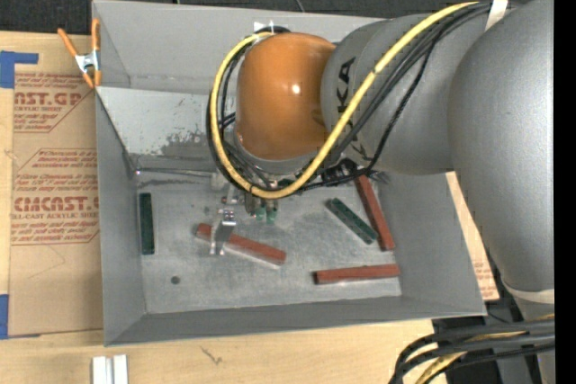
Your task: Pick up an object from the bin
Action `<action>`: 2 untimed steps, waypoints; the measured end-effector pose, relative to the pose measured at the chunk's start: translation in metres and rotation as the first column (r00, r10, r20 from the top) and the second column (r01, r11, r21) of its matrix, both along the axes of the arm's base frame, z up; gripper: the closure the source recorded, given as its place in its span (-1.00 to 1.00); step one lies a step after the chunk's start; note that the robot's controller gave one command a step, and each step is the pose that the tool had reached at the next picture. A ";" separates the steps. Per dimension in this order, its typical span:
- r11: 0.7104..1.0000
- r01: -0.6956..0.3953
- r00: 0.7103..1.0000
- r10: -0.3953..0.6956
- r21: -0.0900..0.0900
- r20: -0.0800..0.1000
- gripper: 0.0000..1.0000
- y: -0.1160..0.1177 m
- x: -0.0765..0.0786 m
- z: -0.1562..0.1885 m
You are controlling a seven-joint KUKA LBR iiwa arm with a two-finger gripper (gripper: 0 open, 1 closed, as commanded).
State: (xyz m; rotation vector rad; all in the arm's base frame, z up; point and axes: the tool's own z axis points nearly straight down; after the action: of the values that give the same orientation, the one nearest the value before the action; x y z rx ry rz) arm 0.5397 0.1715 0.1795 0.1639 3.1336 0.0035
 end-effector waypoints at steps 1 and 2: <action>0.999 0.042 0.999 -0.042 -0.002 -0.005 -1.00 -0.038 -0.010 -0.020; 0.996 0.093 0.996 -0.093 -0.002 -0.006 -1.00 -0.034 -0.015 -0.054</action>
Offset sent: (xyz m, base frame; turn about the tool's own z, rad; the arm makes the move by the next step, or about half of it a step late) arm -0.0149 -0.0345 -0.0523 0.0938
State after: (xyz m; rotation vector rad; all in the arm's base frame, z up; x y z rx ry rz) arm 0.5244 0.1375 0.1255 0.3109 3.1279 0.0008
